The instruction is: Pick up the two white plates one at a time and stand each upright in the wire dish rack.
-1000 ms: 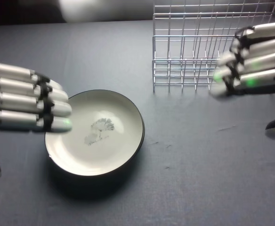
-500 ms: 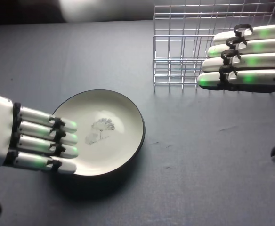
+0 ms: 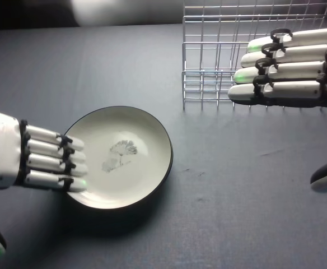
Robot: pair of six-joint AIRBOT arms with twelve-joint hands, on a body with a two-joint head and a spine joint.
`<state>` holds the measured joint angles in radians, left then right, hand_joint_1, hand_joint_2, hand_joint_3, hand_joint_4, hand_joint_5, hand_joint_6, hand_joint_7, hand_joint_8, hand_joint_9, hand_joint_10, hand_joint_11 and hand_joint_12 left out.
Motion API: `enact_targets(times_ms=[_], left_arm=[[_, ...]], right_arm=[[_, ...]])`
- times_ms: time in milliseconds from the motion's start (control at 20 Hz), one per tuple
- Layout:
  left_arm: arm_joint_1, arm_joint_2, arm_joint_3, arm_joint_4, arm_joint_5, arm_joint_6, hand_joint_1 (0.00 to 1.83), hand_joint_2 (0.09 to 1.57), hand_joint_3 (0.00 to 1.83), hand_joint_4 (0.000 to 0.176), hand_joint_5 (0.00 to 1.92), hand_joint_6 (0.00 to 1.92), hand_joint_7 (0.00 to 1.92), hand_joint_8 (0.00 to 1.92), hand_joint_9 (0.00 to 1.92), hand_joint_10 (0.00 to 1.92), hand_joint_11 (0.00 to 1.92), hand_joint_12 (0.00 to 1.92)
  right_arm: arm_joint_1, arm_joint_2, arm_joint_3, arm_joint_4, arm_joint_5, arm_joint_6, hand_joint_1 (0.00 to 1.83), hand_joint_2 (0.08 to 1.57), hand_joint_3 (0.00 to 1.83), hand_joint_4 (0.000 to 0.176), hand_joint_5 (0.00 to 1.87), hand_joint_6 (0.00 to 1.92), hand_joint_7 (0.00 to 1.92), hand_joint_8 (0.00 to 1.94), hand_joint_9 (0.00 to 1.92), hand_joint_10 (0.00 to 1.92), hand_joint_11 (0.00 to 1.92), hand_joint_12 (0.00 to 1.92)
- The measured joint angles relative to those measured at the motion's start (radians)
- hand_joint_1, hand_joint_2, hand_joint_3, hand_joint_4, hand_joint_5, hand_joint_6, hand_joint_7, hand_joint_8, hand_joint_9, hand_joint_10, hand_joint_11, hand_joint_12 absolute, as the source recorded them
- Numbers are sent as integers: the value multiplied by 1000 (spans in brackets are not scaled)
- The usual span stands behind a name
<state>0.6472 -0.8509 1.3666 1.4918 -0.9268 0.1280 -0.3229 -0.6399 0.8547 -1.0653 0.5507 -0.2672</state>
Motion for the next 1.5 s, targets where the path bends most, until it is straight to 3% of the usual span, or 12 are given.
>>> enact_targets(times_ms=[950, 1500], left_arm=[[23, -93, 116, 16, -6, -10, 0, 1015, 0, 0, 0, 0, 0, 0, 0, 0, 0, 0], [43, -117, 124, -8, -4, -10, 0, 1001, 0, 0, 0, 0, 0, 0, 0, 0, 0, 0]], right_arm=[[-12, -27, 49, 26, -24, 0, 392, 944, 0, 0, 0, 0, 0, 0, 0, 0, 0, 0], [-12, -26, 49, 25, -10, -3, 504, 914, 0, 0, 0, 0, 0, 0, 0, 0, 0, 0]])
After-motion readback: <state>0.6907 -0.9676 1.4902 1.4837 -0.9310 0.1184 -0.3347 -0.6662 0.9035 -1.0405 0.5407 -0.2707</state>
